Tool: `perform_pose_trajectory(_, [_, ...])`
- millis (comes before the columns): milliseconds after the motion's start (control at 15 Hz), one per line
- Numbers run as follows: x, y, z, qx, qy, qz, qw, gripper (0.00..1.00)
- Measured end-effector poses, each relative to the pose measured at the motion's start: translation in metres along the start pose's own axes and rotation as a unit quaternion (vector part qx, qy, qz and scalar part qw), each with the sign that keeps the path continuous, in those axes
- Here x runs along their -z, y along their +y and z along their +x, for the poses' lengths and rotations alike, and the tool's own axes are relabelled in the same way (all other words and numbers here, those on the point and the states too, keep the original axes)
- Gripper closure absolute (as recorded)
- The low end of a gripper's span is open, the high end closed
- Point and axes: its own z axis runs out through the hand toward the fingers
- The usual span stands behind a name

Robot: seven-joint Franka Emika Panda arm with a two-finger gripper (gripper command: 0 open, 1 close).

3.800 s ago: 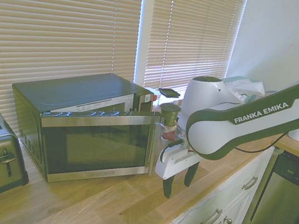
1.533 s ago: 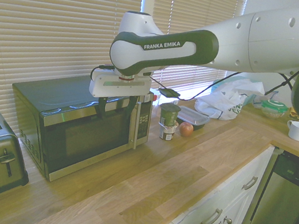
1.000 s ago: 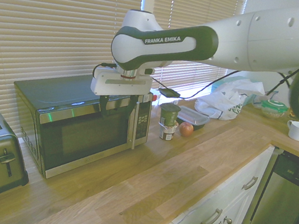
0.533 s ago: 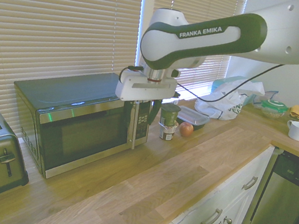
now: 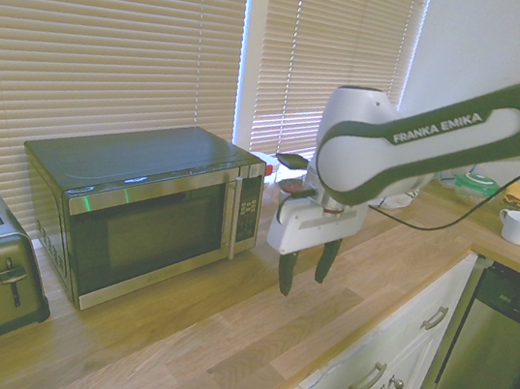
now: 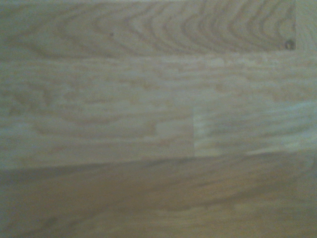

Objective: Close the microwave

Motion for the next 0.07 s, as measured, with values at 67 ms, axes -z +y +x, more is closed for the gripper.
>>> perform_pose_trajectory(67, [-0.0022,0.01,-0.0085,0.002,0.001,0.001,1.0,0.0])
